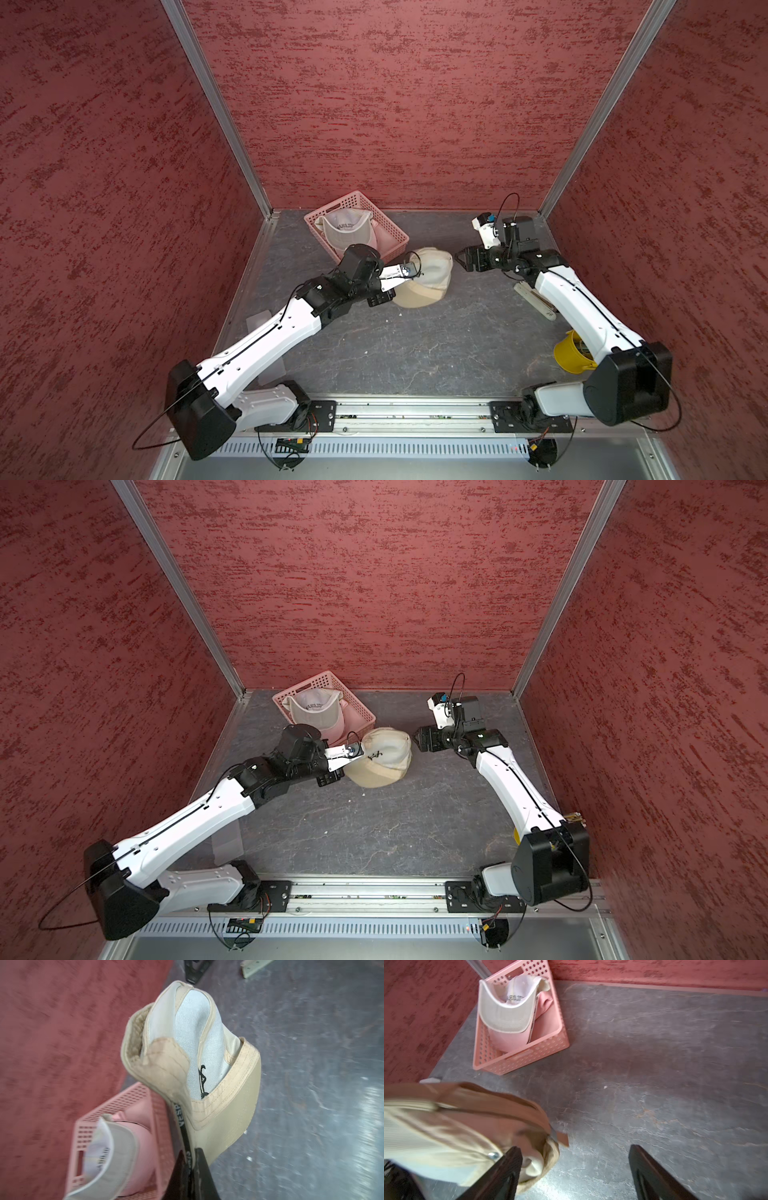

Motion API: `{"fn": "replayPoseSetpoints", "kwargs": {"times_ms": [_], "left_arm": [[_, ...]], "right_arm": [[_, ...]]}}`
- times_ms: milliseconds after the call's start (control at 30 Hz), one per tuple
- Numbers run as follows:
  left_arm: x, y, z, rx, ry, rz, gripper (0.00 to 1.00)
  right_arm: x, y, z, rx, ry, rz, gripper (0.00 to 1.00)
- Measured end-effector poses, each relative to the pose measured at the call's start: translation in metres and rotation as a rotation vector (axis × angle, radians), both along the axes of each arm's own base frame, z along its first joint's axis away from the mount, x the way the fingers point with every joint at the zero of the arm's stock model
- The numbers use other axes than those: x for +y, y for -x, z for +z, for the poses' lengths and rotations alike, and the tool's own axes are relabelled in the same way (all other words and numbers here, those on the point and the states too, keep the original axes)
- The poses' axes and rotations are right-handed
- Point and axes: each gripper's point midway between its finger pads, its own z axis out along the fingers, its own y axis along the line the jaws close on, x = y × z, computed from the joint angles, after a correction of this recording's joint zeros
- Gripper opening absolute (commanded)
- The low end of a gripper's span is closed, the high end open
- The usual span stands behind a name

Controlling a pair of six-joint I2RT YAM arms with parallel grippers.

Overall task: Turn the baseball cap inside out
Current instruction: Turn over the baseball cap.

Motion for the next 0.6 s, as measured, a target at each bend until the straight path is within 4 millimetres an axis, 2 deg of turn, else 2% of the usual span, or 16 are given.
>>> {"fn": "replayPoseSetpoints", "kwargs": {"times_ms": [67, 133, 233, 300, 367, 467, 533, 600], "left_arm": [[0.007, 0.011, -0.012, 0.122, 0.024, -0.009, 0.0], [0.014, 0.016, -0.014, 0.218, 0.077, 0.003, 0.0], [0.02, 0.016, -0.012, 0.27, 0.128, 0.032, 0.0], [0.02, 0.014, -0.01, 0.251, 0.12, 0.058, 0.0], [0.016, 0.01, -0.009, 0.181, 0.082, 0.078, 0.0], [0.005, 0.0, -0.014, -0.029, -0.049, 0.09, 0.0], [-0.004, -0.009, -0.022, -0.187, -0.165, 0.082, 0.0], [-0.013, -0.022, -0.033, -0.352, -0.297, 0.067, 0.0]], "right_arm": [[0.006, 0.002, 0.001, -0.02, -0.015, 0.048, 0.82], [0.007, 0.0, 0.004, -0.043, -0.016, 0.059, 0.82], [0.005, -0.005, 0.006, -0.06, -0.012, 0.04, 0.82], [0.002, -0.008, 0.006, -0.046, -0.021, -0.001, 0.78], [-0.002, -0.011, 0.005, -0.008, -0.049, -0.06, 0.77], [-0.003, -0.015, 0.006, 0.045, -0.085, -0.148, 0.79], [-0.001, -0.016, 0.012, 0.064, -0.101, -0.19, 0.79], [0.007, -0.015, 0.027, 0.065, -0.117, -0.202, 0.78]]}}
